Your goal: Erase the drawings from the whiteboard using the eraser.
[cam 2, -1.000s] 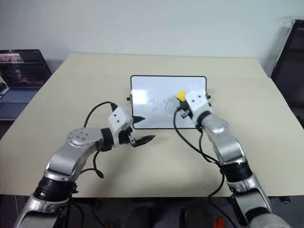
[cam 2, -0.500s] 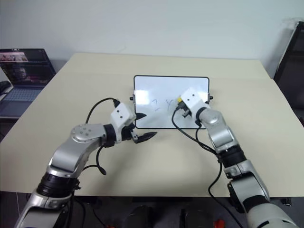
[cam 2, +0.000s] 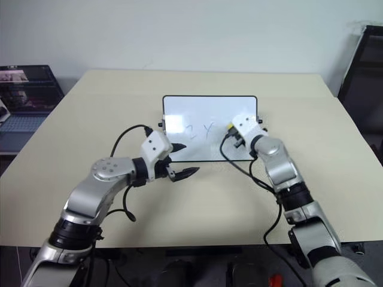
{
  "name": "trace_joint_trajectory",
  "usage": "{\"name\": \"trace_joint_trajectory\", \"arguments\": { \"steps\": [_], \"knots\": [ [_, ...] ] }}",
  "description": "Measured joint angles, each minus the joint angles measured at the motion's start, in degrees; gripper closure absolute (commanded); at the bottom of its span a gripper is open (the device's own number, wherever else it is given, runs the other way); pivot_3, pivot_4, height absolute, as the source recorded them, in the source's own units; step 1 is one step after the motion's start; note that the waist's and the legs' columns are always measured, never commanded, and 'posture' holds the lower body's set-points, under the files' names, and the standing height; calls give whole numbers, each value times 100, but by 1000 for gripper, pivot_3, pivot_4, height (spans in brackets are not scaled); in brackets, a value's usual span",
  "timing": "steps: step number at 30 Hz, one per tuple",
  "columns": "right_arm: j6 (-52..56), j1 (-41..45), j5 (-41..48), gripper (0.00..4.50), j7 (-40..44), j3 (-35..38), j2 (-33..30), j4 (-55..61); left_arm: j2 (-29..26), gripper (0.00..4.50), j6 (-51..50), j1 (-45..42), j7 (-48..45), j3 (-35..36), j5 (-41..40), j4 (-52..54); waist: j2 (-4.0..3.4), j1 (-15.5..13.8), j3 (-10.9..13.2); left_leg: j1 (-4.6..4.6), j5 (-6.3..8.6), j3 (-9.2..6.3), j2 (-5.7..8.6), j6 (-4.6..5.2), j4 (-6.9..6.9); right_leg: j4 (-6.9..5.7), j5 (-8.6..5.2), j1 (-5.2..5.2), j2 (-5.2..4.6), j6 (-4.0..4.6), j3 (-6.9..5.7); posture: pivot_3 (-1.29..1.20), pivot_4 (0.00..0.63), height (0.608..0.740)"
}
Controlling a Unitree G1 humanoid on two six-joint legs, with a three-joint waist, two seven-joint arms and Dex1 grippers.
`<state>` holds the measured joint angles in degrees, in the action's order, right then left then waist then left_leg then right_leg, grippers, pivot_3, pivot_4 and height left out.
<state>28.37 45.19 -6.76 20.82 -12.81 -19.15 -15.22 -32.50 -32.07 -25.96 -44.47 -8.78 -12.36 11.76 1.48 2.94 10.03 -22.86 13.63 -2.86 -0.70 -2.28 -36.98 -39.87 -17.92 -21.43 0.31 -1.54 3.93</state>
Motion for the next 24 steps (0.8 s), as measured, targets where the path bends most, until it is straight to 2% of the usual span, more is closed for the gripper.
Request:
{"name": "trace_joint_trajectory", "arguments": {
  "steps": [7, 14, 24],
  "knots": [
    [-175, 52, -55, 3303, 64, 4, 91, -188, 22, 0, 4, -1, -7, -40, 1, -2, 0, 36, 0, 0, 0, 0, -2, 0, 0, -2, 0, 0, 0, 1, 3, 0, 150, 740],
    [-8, -316, -149, 3303, 823, -388, -290, 305, 23, 0, 46, 14, -11, -43, 2, -12, 0, 41, 0, 5, 0, 2, -1, 0, -2, -4, 0, 3, 0, 0, 2, 0, 150, 740],
    [-412, 79, -375, 3304, 79, -201, 45, -190, 25, 0, 128, 18, -110, -64, 2, -20, 0, 32, 2, -2, -1, -2, -1, 0, 1, 0, 0, -1, 0, 0, 3, 0, 150, 740]
  ]
}}
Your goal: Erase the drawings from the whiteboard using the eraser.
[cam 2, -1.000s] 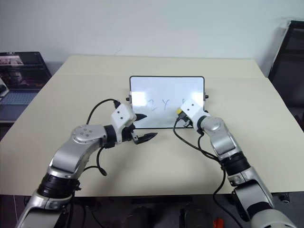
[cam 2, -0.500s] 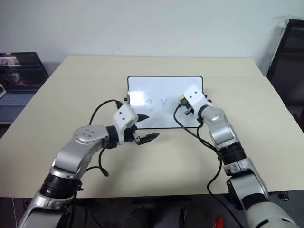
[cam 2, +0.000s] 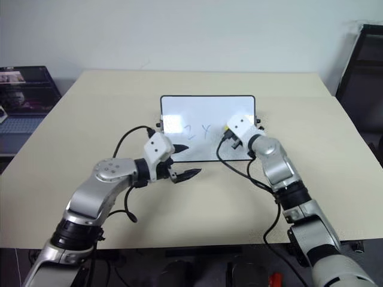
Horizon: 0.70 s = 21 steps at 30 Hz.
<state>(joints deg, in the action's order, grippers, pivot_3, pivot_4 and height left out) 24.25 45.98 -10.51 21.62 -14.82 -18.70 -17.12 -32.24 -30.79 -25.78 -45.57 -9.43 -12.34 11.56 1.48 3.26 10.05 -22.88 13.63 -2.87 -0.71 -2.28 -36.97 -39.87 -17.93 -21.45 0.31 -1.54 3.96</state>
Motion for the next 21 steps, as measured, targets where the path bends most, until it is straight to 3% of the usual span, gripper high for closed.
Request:
{"name": "trace_joint_trajectory", "arguments": {
  "steps": [6, 14, 21],
  "knots": [
    [14, -25, 25, 3304, 37, 43, 64, -27, -2, 0, -16, 20, 4, 0, -1, 18, 0, -1, 0, -1, 0, 0, 0, 0, 2, 8, 0, 2, -4, 0, 1, 0, 150, 740],
    [463, -749, 174, 3304, 405, 206, -164, 805, -79, 0, -157, 177, 228, 287, -23, 26, 0, -5, 0, 0, 0, -3, 1, 0, -1, 2, 0, 3, -4, 0, 1, 0, 150, 740],
    [609, -618, 810, 3305, 350, 791, 290, 1300, -132, 0, -128, 298, 283, 414, -35, -20, -1, -2, 16, -15, 1, -6, -2, 0, 7, 4, -1, -18, -2, 1, -1, 0, 150, 740]
  ]
}}
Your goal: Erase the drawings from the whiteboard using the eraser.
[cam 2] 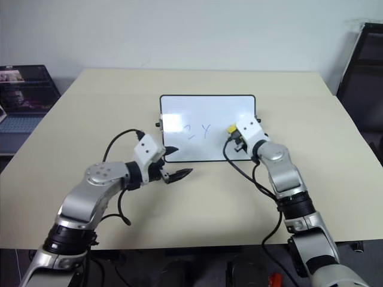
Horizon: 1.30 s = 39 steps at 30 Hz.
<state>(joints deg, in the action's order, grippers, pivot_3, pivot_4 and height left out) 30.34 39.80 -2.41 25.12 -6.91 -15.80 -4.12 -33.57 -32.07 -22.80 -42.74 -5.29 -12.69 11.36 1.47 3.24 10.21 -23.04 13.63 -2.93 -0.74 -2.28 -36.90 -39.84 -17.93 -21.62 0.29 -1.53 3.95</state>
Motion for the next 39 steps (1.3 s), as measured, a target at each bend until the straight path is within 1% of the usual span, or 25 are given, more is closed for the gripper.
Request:
{"name": "trace_joint_trajectory", "arguments": {
  "steps": [4, 8, 14, 20, 24, 26, 29, 33, 36, 39],
  "knots": [
    [-12, -139, 419, 3305, 224, 184, 24, 695, 102, 0, 155, 23, 265, 345, -11, -38, 0, -21, 0, -6, 1, -4, 2, 0, 2, 21, 0, 5, -11, 0, -2, 0, 150, 740],
    [-60, -846, 687, 3305, 624, 136, -250, 1358, 164, 0, 270, 232, 512, 622, -15, -38, 0, -61, 0, -8, 3, -9, 7, 2, 5, 44, 0, 15, -21, -1, -5, 0, 150, 740],
    [-83, -1899, 1244, 3305, 756, 273, -235, 2248, 199, 0, 195, 720, 768, 873, -68, 105, 1, -69, 1, -9, 3, -10, 6, 2, 6, 44, 0, 15, -21, -1, -5, 0, 150, 740],
    [-315, -2364, 1329, 3305, 739, 261, -212, 2501, 200, 0, 100, 1021, 864, 933, -128, 245, 1, -80, 1, 0, 2, -12, 6, 2, 5, 42, 0, 24, -20, -1, -8, 0, 150, 740],
    [-599, -2583, 1262, 3305, 772, 116, -323, 2491, 200, 0, 106, 1010, 947, 938, -128, 228, 2, -97, 1, 0, 2, -9, 7, 2, 5, 43, 0, 23, -21, -1, -6, 0, 150, 740],
    [-736, -2574, 1246, 3305, 771, 105, -332, 2479, 201, 0, 119, 966, 954, 939, -131, 208, 2, -95, 1, 0, 2, -10, 6, 1, 5, 42, 0, 23, -20, -1, -7, 0, 150, 740],
    [-909, -2292, 983, 3305, 696, -70, -345, 2288, 203, 0, 149, 886, 947, 942, -133, 117, 2, -82, 2, 3, 2, -7, 5, 1, 5, 41, 0, 22, -19, -1, -6, 0, 150, 740],
    [-1147, -1625, 275, 3305, 591, -528, -577, 1766, 176, 0, 179, 745, 914, 852, -93, -71, 4, -93, 2, 3, 2, -6, 7, 1, 5, 41, 0, 22, -19, -1, -14, 0, 150, 740],
    [-1094, -1025, -69, 3305, 502, -757, -501, 1210, 154, 0, 222, 619, 841, 769, -35, -219, 5, -92, 4, 2, 2, -2, 7, 1, 5, 37, 0, 18, -19, 0, -14, 0, 150, 740],
    [-1022, -407, -210, 3305, 461, -820, -296, 743, 142, 0, 223, 459, 816, 713, -2, -241, 5, -91, 4, 2, 2, -5, 5, 1, 6, 38, 0, 19, -19, 0, -16, 0, 150, 740]
  ]
}}
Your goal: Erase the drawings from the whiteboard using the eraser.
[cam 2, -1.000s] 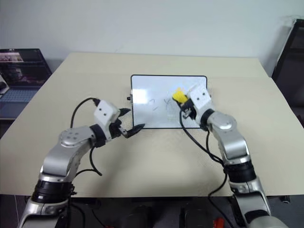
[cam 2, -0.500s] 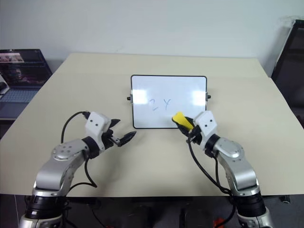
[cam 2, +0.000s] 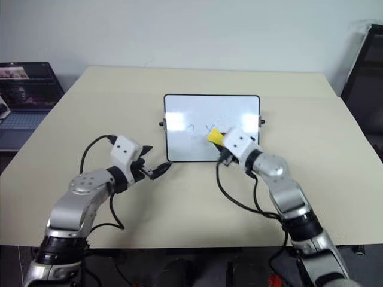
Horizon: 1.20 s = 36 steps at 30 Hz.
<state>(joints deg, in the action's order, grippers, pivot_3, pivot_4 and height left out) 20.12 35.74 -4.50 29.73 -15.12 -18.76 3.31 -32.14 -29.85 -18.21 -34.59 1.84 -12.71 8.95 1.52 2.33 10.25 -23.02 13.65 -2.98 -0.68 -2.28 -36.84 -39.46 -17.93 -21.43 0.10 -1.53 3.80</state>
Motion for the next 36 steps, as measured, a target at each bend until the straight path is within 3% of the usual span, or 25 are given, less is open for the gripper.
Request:
{"name": "trace_joint_trajectory", "arguments": {
  "steps": [4, 15, 22, 36],
  "knots": [
    [157, 809, -149, 3305, 23, -116, 237, -887, -66, 0, 1, -234, -143, -185, 49, 0, 0, -1, 0, 0, 0, 1, 1, 0, 0, 1, 0, 0, -1, 0, -4, 0, 150, 740],
    [-27, 1927, -544, 3305, 298, -441, 380, -3006, -194, 0, -137, -543, -371, -446, 73, 21, -1, 8, 1, -3, 0, 4, 1, 1, 1, 1, 0, -6, -2, 1, -8, 0, 150, 740],
    [-350, 1919, -868, 3305, 1001, -881, -19, -2974, -182, 0, -320, -526, -355, -498, 56, 251, -1, 7, 1, -1, 0, 3, 1, 1, -3, -4, 0, -3, -3, 0, -7, 0, 150, 740],
    [-964, 2671, -1072, 3306, 426, -701, 414, -4224, -138, 0, -505, -577, -345, -616, 49, 394, -1, 89, 2, 7, -1, 5, 4, 0, -8, -33, 0, -6, -3, 1, -4, 0, 150, 740]
  ]
}}
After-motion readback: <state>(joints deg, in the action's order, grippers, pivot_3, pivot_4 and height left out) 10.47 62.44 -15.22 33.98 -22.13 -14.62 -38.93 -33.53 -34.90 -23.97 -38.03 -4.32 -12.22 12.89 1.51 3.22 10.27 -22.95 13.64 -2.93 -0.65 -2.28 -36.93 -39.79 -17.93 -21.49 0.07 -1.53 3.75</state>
